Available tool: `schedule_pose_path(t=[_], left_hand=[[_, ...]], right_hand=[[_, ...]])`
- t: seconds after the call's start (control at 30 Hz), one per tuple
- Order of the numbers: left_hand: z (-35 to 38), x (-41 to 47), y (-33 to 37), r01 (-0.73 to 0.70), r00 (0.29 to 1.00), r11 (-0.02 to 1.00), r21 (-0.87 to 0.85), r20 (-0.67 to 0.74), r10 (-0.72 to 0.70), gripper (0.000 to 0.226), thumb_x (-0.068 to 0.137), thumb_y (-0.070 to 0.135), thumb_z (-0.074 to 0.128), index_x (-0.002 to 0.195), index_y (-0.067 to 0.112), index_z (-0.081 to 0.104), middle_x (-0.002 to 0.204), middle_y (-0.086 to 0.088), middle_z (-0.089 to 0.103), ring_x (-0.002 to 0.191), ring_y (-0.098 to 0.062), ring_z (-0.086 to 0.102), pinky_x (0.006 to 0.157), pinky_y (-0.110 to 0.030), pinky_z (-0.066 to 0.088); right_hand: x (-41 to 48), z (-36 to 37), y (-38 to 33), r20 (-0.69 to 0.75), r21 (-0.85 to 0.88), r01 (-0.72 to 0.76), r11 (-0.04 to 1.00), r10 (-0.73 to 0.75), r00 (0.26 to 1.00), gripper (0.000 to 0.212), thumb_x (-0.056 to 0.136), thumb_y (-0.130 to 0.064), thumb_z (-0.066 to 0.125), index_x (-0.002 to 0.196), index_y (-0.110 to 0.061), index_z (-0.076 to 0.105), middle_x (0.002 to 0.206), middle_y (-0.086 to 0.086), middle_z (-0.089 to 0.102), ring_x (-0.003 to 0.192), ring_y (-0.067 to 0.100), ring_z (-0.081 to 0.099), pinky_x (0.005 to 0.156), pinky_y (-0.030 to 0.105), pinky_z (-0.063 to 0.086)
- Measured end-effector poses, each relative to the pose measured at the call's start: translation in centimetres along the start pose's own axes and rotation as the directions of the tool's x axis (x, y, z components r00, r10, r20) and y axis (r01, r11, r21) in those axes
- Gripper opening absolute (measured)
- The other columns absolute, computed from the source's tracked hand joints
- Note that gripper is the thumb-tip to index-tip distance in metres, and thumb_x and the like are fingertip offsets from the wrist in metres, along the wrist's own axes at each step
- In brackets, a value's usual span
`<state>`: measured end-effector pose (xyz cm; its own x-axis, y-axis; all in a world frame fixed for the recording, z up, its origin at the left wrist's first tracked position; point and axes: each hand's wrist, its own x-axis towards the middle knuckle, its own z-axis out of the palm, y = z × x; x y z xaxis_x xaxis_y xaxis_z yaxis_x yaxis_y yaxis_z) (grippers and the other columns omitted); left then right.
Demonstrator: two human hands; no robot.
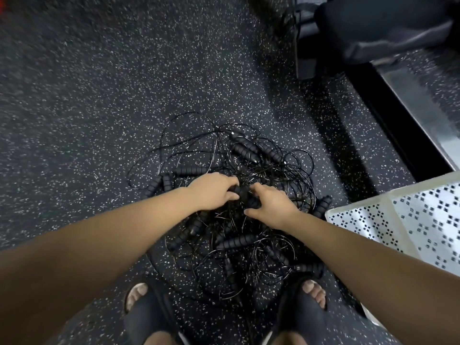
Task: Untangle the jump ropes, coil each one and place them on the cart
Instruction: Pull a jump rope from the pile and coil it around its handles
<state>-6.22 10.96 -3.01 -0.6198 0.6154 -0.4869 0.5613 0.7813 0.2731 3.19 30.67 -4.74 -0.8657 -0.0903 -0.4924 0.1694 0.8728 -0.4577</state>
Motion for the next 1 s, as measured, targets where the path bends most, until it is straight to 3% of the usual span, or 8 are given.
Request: schedule_pose_path(t=[0.17, 0.33, 0.4, 0.53, 0.63, 0.8, 0.9, 1.0], left_hand=[[-7.0, -4.3, 1.5, 0.016, 0.999, 0.998, 0.06, -0.041, -0.014, 0.032, 0.102, 0.054, 0.063, 0.117, 0.027, 0.066, 0.094, 0.001, 0.072, 0.089, -0.023, 0.066, 0.077, -0.039, 0.058], [-13.3, -9.8, 3.5, 0.063, 0.984, 0.995, -0.072, -0.159, -0.074, 0.027, 0.099, 0.051, 0.066, 0.095, 0.025, 0.067, 0.076, 0.005, 0.069, 0.068, -0.014, 0.066, 0.059, -0.032, 0.052], [-15.5, -11.9, 4.4, 0.07, 0.969, 0.991, -0.111, -0.23, -0.094, 0.022, 0.098, 0.048, 0.068, 0.094, 0.026, 0.066, 0.076, 0.005, 0.069, 0.066, -0.014, 0.066, 0.059, -0.033, 0.055], [-19.4, -15.9, 6.3, 0.071, 0.921, 0.988, -0.135, -0.373, -0.117, 0.022, 0.094, 0.049, 0.067, 0.093, 0.027, 0.063, 0.078, 0.007, 0.068, 0.07, -0.012, 0.064, 0.068, -0.039, 0.06], [-22.0, -19.3, 7.7, 0.044, 0.866, 0.986, -0.161, -0.485, -0.118, 0.023, 0.094, 0.05, 0.068, 0.093, 0.027, 0.064, 0.082, 0.011, 0.067, 0.076, -0.009, 0.063, 0.073, -0.04, 0.059], [-24.3, -25.3, 10.4, -0.065, 0.786, 0.941, -0.333, -0.598, -0.157, 0.022, 0.088, 0.049, 0.079, 0.101, 0.036, 0.067, 0.083, 0.014, 0.067, 0.075, -0.002, 0.061, 0.078, -0.035, 0.058], [-24.4, -28.2, 11.8, -0.134, 0.771, 0.879, -0.458, -0.605, -0.198, 0.025, 0.081, 0.048, 0.086, 0.099, 0.042, 0.069, 0.084, 0.014, 0.066, 0.074, -0.002, 0.06, 0.075, -0.028, 0.056], [-23.7, -30.0, 11.7, -0.199, 0.771, 0.775, -0.6, -0.584, -0.254, 0.037, 0.081, 0.028, 0.09, 0.108, 0.045, 0.071, 0.092, 0.016, 0.069, 0.082, 0.003, 0.062, 0.075, -0.018, 0.049]], right_hand=[[-1.3, -3.2, -3.8, -0.12, 0.064, -0.019, 0.998, 0.026, 0.992, 0.056, 0.091, -0.041, 0.08, 0.14, -0.024, 0.058, 0.128, 0.003, 0.056, 0.119, 0.026, 0.059, 0.104, 0.046, 0.053], [-4.1, -7.6, -7.7, 0.007, 0.134, -0.104, 0.986, 0.104, 0.995, 0.036, 0.093, -0.028, 0.074, 0.124, -0.021, 0.058, 0.105, 0.005, 0.071, 0.08, 0.023, 0.071, 0.059, 0.032, 0.056], [-5.4, -9.0, -9.2, 0.035, 0.296, -0.147, 0.944, 0.143, 0.989, 0.03, 0.096, -0.013, 0.063, 0.125, -0.017, 0.056, 0.097, 0.01, 0.077, 0.075, 0.028, 0.077, 0.055, 0.032, 0.056], [-8.9, -12.3, -12.8, 0.085, 0.806, -0.194, 0.559, 0.216, 0.973, 0.035, 0.104, 0.004, 0.035, 0.136, -0.008, 0.044, 0.086, 0.018, 0.076, 0.069, 0.034, 0.075, 0.062, 0.04, 0.057], [-11.7, -15.2, -15.8, 0.126, 0.928, -0.186, 0.323, 0.197, 0.972, 0.033, 0.114, -0.011, 0.031, 0.141, -0.003, 0.047, 0.086, 0.02, 0.075, 0.07, 0.033, 0.075, 0.063, 0.039, 0.06], [-16.3, -19.2, -21.0, 0.191, 0.967, -0.203, 0.152, 0.09, 0.977, 0.043, 0.106, -0.049, 0.058, 0.111, -0.007, 0.062, 0.091, 0.018, 0.074, 0.073, 0.029, 0.074, 0.063, 0.035, 0.061], [-18.4, -20.4, -23.3, 0.189, 0.979, -0.189, 0.079, 0.001, 0.982, 0.028, 0.099, -0.04, 0.063, 0.091, -0.013, 0.066, 0.078, 0.006, 0.061, 0.063, 0.019, 0.068, 0.059, 0.029, 0.059], [-19.2, -20.9, -24.1, 0.163, 0.986, -0.163, -0.026, -0.015, 0.987, 0.016, 0.094, -0.03, 0.07, 0.097, -0.014, 0.067, 0.085, 0.005, 0.06, 0.061, 0.013, 0.058, 0.053, 0.025, 0.055]])
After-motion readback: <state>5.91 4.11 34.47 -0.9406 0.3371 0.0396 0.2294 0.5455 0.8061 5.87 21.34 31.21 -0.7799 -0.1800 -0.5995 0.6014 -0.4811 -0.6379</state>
